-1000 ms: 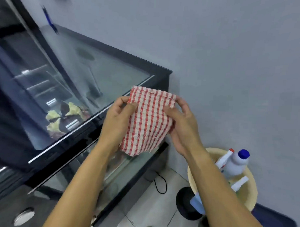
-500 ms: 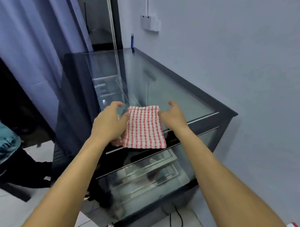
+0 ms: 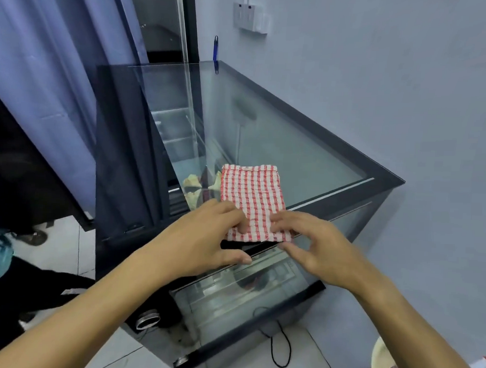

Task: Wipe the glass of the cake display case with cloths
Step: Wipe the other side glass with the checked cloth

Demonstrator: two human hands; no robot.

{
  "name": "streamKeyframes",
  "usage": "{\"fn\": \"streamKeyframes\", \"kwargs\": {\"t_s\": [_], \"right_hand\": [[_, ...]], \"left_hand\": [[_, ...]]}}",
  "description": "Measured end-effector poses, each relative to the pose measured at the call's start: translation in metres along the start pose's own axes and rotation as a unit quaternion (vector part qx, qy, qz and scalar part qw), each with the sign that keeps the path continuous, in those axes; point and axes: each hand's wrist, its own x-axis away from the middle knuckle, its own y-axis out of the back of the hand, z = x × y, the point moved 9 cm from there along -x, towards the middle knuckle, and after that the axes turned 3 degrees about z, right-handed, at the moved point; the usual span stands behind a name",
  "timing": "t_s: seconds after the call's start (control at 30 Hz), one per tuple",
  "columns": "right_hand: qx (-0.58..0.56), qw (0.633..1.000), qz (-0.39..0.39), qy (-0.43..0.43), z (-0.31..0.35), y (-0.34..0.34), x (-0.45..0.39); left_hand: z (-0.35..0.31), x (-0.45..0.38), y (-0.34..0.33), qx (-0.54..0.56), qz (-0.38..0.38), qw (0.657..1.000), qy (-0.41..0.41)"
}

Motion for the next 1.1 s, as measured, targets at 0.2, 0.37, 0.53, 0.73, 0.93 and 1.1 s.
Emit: {"fn": "streamKeyframes", "kwargs": {"t_s": [0.2,0.37,0.53,0.73,0.93,1.1], "right_hand": [[-0.162,0.981,-0.076,-0.069,0.008,0.039,-0.01],[-0.076,0.966,-0.119,-0.215,-0.011,0.063,-0.065],[0.172,0.98,-0.101,-0.018,0.044,0.011,-0.092],[0.109,0.993,-0.031,-0.021,0.001,-0.018,-0.09],[0.033,0.991,-0.058,-0.117,-0.009,0.018,-0.074],[0.006,0.987,-0.043,-0.154,-0.01,0.04,-0.048]], "left_hand": [[-0.006,0.001,0.034,0.068,-0.029,0.997,-0.022],[0.059,-0.058,0.071,0.253,-0.049,0.961,0.098],[0.108,-0.076,0.052,0.222,-0.161,0.942,0.196],[0.093,-0.061,0.03,0.285,-0.002,0.949,0.137],[0.052,-0.059,0.023,0.282,0.053,0.956,0.058],[0.042,-0.059,0.026,0.195,-0.003,0.981,0.009]]}}
